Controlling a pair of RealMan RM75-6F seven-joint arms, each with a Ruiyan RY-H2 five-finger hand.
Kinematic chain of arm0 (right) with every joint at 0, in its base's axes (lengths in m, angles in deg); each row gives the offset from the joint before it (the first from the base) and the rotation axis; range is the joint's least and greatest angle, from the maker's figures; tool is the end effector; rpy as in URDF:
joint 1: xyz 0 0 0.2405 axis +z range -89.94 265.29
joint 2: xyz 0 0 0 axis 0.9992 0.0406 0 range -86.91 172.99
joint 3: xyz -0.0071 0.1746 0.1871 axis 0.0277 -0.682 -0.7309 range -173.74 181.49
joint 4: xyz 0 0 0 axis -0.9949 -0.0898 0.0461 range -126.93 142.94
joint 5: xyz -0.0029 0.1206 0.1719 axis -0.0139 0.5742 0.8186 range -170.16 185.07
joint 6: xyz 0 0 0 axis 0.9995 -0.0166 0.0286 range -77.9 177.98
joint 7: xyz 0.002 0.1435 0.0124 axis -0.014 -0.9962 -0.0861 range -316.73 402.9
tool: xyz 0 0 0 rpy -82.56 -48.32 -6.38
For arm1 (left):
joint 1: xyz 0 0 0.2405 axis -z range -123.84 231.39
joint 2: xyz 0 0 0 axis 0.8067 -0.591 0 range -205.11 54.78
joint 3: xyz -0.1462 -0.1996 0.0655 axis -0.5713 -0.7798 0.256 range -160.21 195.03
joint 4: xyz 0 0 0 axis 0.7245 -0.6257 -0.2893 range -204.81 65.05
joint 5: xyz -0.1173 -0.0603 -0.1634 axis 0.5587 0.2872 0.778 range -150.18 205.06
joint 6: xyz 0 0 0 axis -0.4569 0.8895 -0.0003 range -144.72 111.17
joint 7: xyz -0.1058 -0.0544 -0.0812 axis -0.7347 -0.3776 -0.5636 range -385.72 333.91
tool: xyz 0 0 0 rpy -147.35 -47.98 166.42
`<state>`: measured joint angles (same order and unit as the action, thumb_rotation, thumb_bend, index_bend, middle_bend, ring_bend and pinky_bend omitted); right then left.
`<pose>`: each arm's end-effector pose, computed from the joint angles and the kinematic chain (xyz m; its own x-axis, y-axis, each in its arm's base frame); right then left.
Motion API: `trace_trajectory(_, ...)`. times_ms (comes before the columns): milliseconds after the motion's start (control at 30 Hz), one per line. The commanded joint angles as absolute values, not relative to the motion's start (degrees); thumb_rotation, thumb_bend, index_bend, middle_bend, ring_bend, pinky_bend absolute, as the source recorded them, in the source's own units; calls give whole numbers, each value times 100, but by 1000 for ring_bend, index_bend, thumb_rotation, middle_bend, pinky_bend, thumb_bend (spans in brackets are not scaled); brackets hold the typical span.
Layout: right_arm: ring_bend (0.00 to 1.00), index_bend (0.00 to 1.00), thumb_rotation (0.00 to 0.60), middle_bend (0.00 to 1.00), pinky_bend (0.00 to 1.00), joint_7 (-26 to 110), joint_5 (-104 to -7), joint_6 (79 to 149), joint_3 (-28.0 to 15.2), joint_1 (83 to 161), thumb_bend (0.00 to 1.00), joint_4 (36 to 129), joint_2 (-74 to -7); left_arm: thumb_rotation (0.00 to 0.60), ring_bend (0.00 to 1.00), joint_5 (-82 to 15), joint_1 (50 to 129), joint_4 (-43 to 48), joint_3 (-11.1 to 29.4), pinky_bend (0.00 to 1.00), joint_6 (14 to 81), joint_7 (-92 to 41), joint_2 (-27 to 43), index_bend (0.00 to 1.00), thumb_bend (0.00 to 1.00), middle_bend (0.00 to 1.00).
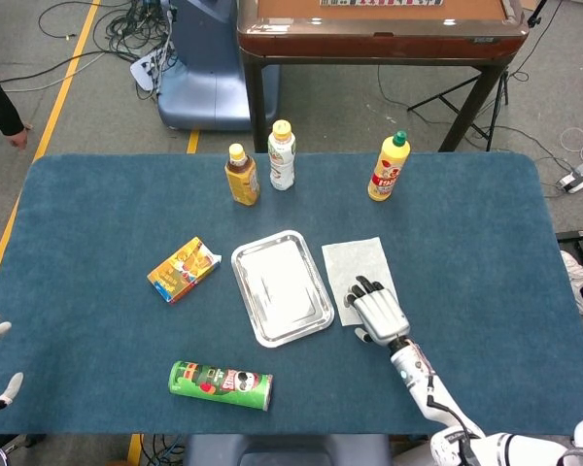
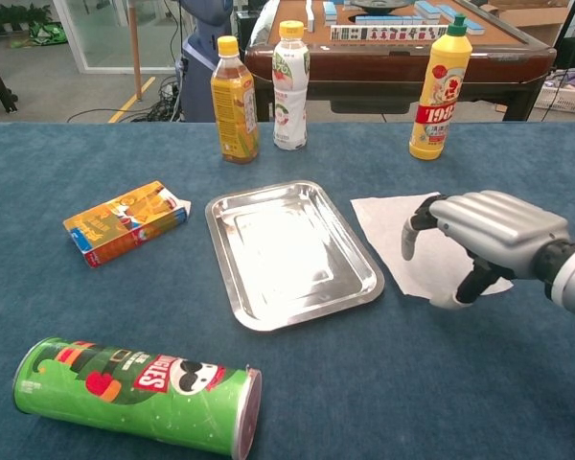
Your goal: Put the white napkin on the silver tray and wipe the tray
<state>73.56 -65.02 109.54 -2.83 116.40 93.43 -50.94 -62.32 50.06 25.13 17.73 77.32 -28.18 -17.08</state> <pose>-0.1881 -0.2743 -0.0443 0.5437 -0.2525 0.8004 -0.8195 -0.3657 0.4413 -0.3172 0.1222 0.1973 0.4195 -0.0390 0.9069 0.9069 0.0609 -0.4169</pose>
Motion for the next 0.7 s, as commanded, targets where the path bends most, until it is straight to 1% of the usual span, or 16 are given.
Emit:
trace_trajectory(33, 127, 422, 600, 286, 311, 7360, -6453, 10940, -304, 11696, 179, 9272, -5181, 600, 120, -6234, 5006, 2512, 1770, 0, 7733, -2822, -1706, 203, 274, 122)
trace_trajectory(700, 127, 422, 600, 286, 311, 7532, -6221, 10884, -300, 11967, 178, 8820, -5622, 600, 120, -6214, 4963, 2414, 1764, 0, 7754, -2925, -1705, 203, 274, 123)
